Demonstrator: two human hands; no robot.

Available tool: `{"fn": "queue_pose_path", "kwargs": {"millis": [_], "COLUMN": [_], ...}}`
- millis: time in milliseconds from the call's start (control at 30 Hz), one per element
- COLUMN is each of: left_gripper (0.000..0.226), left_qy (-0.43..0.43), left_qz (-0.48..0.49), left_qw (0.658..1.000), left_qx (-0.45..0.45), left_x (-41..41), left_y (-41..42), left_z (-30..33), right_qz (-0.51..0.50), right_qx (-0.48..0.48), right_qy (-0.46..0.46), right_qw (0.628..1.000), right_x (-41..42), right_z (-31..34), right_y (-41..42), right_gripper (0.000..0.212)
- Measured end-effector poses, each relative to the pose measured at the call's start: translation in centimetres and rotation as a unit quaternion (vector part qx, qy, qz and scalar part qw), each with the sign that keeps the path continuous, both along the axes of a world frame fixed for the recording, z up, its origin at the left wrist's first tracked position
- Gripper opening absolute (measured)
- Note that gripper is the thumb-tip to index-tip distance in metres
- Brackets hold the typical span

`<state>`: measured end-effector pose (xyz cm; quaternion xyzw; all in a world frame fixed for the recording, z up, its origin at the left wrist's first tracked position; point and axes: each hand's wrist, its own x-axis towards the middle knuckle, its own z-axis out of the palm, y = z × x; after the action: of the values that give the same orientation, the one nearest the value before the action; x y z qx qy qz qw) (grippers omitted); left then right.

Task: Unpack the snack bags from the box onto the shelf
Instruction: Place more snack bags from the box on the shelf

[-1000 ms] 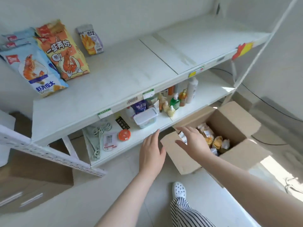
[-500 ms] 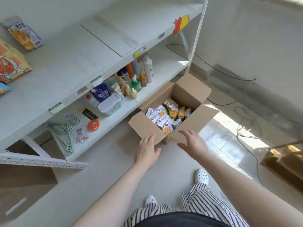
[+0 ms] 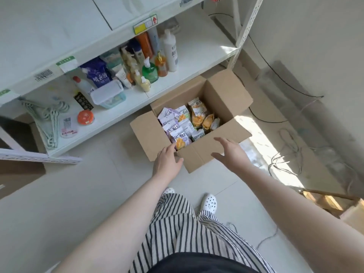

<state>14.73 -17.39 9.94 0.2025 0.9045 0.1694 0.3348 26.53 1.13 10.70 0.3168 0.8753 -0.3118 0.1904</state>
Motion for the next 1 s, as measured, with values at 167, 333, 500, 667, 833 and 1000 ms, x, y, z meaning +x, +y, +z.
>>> {"fn": "queue_pose_path", "kwargs": {"millis": [167,333,500,667,833,1000], "left_gripper": [0.060,0.064,0.058,0.053,0.046,0.059], "left_qy": [-0.025,-0.049,-0.063,-0.076,-0.140,-0.143], "left_qz": [0.071,0.096,0.116,0.158,0.256,0.312], "left_qw": [0.997,0.994,0.991,0.984,0.954,0.932], "left_qx": [-0.018,-0.028,-0.020,0.013,0.074,0.114], "left_x": [-3.9,-10.3,-14.9,-15.8,-13.2,-9.8], "left_y": [1.1,3.8,6.3,7.9,8.2,8.6], "left_z": [-2.3,-6.3,-12.1,-21.0,-32.9,-41.6], "right_qz": [0.045,0.049,0.050,0.051,0.090,0.099], "right_qx": [-0.024,-0.052,-0.091,-0.124,-0.151,-0.171], "right_qy": [-0.011,-0.014,-0.037,-0.070,-0.144,-0.157], "right_qw": [0.999,0.997,0.994,0.989,0.974,0.968], "right_x": [-5.9,-12.0,-17.2,-20.6,-21.9,-21.8], "right_z": [-1.9,-5.2,-11.6,-22.2,-35.9,-47.1], "right_y": [3.1,6.2,9.0,9.6,8.3,6.1], "right_gripper": [0.064,0.064,0.064,0.063,0.067,0.073]}}
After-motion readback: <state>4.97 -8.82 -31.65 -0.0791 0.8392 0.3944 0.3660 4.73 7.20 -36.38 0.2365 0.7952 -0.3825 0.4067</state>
